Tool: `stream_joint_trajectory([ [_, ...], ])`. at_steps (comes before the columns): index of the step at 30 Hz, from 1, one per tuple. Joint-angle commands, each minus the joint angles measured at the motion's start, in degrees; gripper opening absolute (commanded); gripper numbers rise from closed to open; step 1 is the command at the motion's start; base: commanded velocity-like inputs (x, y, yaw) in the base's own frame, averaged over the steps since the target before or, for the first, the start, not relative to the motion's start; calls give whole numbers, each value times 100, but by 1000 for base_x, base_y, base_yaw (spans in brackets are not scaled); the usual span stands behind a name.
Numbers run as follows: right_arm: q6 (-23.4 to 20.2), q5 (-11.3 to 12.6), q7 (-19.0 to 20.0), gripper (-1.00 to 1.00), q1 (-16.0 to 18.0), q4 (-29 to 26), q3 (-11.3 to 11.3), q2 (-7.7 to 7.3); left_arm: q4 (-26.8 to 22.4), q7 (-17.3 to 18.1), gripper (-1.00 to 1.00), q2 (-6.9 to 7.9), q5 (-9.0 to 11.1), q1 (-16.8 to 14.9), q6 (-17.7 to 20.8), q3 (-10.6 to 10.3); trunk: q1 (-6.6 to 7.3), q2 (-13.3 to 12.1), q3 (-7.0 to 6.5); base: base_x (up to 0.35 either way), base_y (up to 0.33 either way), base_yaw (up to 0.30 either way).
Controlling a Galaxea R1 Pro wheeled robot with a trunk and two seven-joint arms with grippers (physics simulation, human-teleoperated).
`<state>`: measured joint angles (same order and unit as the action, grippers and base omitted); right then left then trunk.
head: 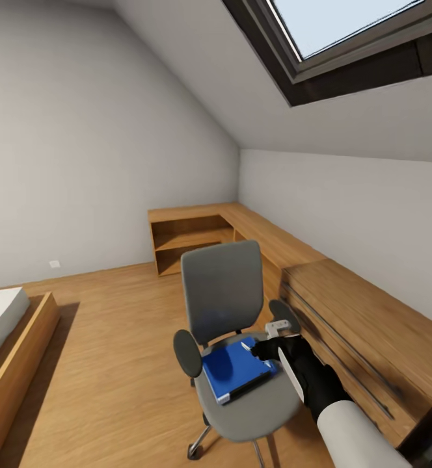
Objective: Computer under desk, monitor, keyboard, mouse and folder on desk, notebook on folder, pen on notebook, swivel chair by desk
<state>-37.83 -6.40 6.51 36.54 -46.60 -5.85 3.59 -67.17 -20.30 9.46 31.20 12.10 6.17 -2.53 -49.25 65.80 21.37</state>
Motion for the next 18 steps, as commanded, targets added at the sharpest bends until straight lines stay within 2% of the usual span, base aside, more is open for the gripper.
stream_joint_trajectory([
  [1, -27, -64, 44, 100, 3, -8, 2, -1, -12, -45, 100, 8, 35, 1, 17, -18, -4, 4, 6, 290, 0, -1],
  [7, -14, -80, 36, 100, 3, 24, -5, -7, -6, -37, 100, 12, 37, 1, 24, -19, -4, 4, 6, 318, 0, 0],
  [11, 145, -79, 42, 100, 3, 161, -12, -15, 34, -36, 100, 12, 43, 1, 29, -19, -4, 4, 6, 305, 0, 0],
  [16, 640, -128, 30, 100, 3, 677, -22, -16, 48, -41, 100, 12, 16, -1, 15, -11, -4, 4, 6, 35, 0, 0],
  [18, 922, -230, 28, 100, 3, 928, -24, -15, 18, -34, 100, 12, 17, 0, 9, -9, -4, 4, 6, 8, 0, 0],
])
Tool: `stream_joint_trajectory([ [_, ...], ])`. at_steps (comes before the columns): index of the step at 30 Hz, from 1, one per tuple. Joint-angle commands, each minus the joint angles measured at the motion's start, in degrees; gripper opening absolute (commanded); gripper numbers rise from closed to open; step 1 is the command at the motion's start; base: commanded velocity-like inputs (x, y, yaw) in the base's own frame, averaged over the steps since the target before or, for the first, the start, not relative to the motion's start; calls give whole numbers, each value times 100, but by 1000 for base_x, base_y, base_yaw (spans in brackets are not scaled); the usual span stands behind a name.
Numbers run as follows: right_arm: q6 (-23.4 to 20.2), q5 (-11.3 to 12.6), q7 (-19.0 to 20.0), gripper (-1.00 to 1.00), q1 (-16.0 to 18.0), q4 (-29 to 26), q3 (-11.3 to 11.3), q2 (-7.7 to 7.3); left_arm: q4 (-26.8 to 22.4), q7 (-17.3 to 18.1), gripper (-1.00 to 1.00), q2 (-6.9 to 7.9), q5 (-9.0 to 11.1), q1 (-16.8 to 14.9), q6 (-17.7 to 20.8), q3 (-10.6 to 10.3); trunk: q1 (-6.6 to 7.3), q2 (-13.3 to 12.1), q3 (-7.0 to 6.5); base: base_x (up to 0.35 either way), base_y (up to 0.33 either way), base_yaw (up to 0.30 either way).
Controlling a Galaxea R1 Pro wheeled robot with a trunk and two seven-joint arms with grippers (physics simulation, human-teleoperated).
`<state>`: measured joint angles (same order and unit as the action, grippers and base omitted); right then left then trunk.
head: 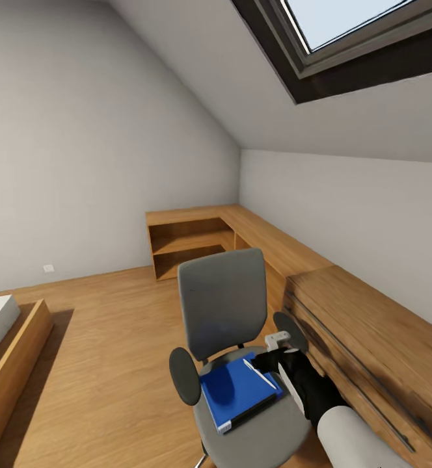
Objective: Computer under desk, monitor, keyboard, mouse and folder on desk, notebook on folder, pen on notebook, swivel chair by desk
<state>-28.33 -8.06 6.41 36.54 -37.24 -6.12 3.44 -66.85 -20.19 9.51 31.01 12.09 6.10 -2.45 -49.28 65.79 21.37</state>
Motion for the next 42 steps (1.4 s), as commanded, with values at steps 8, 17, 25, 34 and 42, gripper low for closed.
stream_joint_trajectory([
  [8, 1192, -540, 59, 100, 4, 659, 9, 19, -507, -56, 100, -1, 49, 2, 6, 2, -1, 4, 6, 2, 0, 0],
  [17, 2157, -544, 631, 100, 11, 1124, 40, -157, -487, -45, 100, -31, 61, 1, 60, -63, -176, 325, 149, 0, 0, 0],
  [25, 2204, -76, 1383, 100, 28, 1166, 72, -472, -1811, -109, 100, -254, 130, -752, 2431, -99, -352, 646, 293, 0, 0, 0],
  [34, 1523, 599, 2086, 100, 61, 1140, 77, -729, -907, -165, 100, -688, 675, -2669, 3859, -116, -550, 1007, 454, 0, 0, 0],
  [42, 1432, 630, 2049, 100, 56, 866, 71, -731, -2241, -165, 100, -384, 673, -2383, 3532, -235, -725, 1328, 598, 0, 0, 0],
])
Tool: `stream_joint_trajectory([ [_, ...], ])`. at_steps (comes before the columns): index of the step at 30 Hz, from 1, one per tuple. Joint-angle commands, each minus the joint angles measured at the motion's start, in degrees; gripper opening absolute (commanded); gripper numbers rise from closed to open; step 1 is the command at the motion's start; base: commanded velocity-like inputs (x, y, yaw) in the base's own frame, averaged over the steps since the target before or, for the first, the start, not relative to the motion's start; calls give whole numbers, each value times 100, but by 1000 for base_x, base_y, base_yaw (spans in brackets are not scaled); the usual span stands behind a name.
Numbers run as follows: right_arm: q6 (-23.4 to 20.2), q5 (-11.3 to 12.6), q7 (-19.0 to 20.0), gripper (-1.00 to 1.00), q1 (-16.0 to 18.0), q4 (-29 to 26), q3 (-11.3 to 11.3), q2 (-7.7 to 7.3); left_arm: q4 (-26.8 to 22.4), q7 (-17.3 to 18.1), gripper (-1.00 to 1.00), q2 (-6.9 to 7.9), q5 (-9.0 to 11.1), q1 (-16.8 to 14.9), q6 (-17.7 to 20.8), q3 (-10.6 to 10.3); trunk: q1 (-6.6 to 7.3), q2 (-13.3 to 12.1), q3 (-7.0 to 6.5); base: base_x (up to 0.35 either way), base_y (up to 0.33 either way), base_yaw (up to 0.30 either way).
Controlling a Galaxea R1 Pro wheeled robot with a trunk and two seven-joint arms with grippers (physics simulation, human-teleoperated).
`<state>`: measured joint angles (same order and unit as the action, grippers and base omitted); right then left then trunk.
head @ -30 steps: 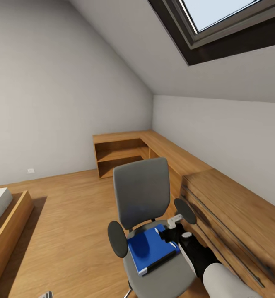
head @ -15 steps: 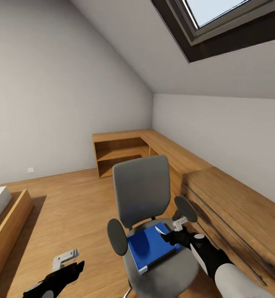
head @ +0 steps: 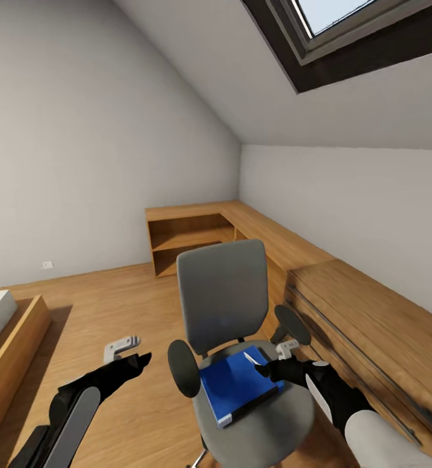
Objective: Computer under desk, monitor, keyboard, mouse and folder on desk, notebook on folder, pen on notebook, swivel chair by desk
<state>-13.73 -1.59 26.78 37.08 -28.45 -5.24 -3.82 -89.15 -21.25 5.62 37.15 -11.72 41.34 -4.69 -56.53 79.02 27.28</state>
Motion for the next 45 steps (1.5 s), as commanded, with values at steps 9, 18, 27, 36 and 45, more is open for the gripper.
stream_joint_trajectory([
  [9, -468, -18, -154, 100, 1, -478, 5, -34, -308, -284, 100, 9, 64, 342, -82, -74, -198, 366, 168, 0, 0, 0],
  [18, -476, -33, -989, 100, 1, -494, -42, -9, -259, -324, 100, 17, 56, 345, -91, -67, -396, 727, 330, 0, 0, 0],
  [27, -481, -31, -1175, 100, 1, -490, -75, 4, -251, -346, 100, 18, 55, 346, -91, -67, -594, 1088, 492, 0, 0, 0],
  [36, -582, 8, -1159, 100, 1, -501, -73, 26, -248, -344, 100, 18, 55, 346, -91, -62, -791, 1449, 653, 0, 0, 0],
  [45, -595, 8, -1158, 100, 1, -503, -73, 31, -249, -345, 100, 18, 55, 346, -91, -58, -989, 1810, 815, 0, 0, 0],
])
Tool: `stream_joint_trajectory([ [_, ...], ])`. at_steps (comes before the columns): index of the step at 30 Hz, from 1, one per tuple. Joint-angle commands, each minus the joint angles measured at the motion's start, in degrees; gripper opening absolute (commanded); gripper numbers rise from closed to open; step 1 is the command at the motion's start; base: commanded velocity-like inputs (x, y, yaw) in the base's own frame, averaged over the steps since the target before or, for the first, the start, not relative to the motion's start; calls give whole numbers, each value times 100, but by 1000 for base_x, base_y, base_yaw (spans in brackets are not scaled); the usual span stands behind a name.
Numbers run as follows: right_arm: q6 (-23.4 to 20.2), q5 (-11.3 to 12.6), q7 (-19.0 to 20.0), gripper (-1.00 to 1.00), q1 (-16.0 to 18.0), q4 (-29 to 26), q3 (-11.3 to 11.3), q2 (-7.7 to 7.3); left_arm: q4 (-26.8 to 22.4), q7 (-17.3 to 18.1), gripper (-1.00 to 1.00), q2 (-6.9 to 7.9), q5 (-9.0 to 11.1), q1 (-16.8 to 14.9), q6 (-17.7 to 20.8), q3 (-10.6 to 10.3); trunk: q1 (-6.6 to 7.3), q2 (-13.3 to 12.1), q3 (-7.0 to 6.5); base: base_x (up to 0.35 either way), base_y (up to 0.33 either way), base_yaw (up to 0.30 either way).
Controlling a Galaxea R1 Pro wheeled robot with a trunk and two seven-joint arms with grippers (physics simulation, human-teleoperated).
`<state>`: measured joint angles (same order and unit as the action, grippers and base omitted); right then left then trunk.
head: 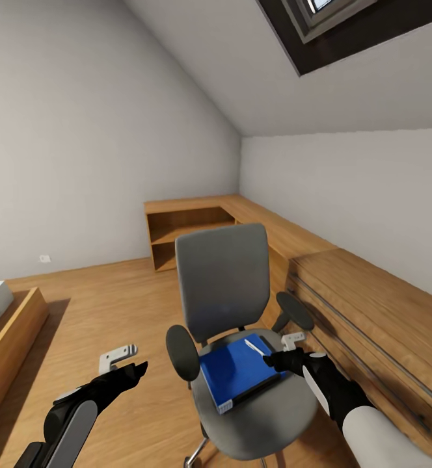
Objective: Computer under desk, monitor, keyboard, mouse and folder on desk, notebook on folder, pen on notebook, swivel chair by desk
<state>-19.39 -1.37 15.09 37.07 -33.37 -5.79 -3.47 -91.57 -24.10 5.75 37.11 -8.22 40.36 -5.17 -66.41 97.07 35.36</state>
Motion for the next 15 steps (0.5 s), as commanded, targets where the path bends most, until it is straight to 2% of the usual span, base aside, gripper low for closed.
stream_joint_trajectory([
  [1, -29, -16, 11, 100, 2, -9, -19, -5, -8, -60, 100, 5, 60, -4, 7, -10, -22, 45, 24, 0, 0, 0],
  [15, -22, -22, 11, 100, 2, -11, -19, -5, -9, -60, 100, 5, 60, -4, 7, -2, -330, 606, 276, 0, 0, 0],
])
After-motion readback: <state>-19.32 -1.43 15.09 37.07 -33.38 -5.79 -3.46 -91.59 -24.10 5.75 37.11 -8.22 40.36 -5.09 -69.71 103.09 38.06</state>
